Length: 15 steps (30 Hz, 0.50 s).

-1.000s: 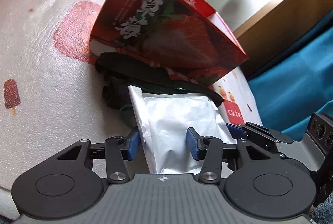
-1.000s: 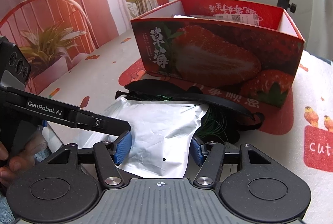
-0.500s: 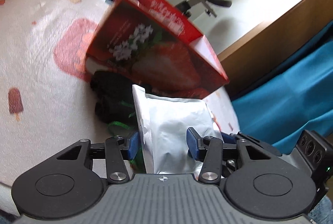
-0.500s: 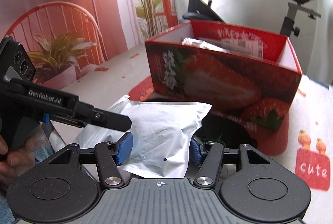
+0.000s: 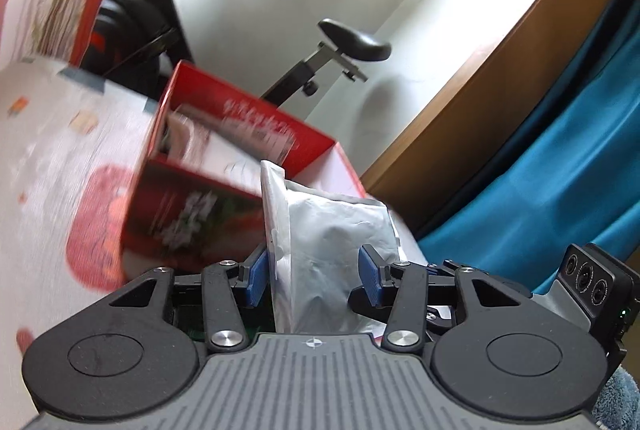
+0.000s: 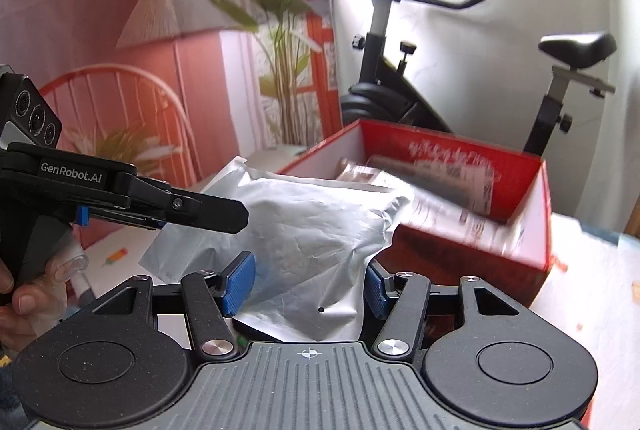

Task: Organize soft objects
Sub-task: 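Lift the foil pouch with both grippers and carry it over the box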

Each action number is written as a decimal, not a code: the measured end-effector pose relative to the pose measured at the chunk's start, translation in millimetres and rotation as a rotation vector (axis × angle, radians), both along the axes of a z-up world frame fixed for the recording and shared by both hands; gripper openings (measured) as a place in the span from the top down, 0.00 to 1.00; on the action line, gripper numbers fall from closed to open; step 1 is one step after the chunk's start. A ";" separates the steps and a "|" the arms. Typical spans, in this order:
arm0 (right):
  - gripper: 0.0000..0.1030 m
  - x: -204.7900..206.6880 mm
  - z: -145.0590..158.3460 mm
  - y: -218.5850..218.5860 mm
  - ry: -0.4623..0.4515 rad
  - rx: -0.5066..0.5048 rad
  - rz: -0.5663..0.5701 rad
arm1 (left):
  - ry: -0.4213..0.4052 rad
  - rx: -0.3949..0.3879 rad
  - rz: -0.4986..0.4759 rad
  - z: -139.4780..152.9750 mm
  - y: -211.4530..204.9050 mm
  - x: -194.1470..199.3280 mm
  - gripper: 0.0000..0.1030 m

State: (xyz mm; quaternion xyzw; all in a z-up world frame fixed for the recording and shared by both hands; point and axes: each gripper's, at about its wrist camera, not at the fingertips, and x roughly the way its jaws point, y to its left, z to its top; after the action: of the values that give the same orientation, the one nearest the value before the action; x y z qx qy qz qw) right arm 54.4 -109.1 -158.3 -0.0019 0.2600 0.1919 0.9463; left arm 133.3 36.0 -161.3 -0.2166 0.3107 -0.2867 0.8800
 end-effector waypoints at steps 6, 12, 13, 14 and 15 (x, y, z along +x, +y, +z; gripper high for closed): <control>0.47 34.2 19.4 -17.7 -0.008 0.003 -0.017 | -0.034 0.028 -0.025 21.2 -14.0 33.1 0.52; 0.47 84.0 22.2 -36.1 0.035 0.021 -0.039 | -0.001 0.041 -0.038 31.8 -26.7 84.7 0.52; 0.47 93.1 22.0 -39.1 0.042 0.018 -0.043 | 0.007 0.040 -0.041 32.0 -29.0 94.3 0.52; 0.47 102.3 21.4 -42.2 0.049 0.014 -0.048 | 0.012 0.042 -0.047 31.3 -30.5 103.4 0.52; 0.47 111.4 19.9 -45.1 0.057 0.010 -0.055 | 0.016 0.047 -0.051 30.5 -33.3 112.2 0.52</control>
State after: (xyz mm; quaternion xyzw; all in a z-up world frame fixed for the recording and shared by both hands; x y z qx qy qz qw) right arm 165.8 -154.2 -138.4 0.0156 0.2861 0.1673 0.9434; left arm 245.5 2.7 -130.8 -0.1902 0.3299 -0.3000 0.8746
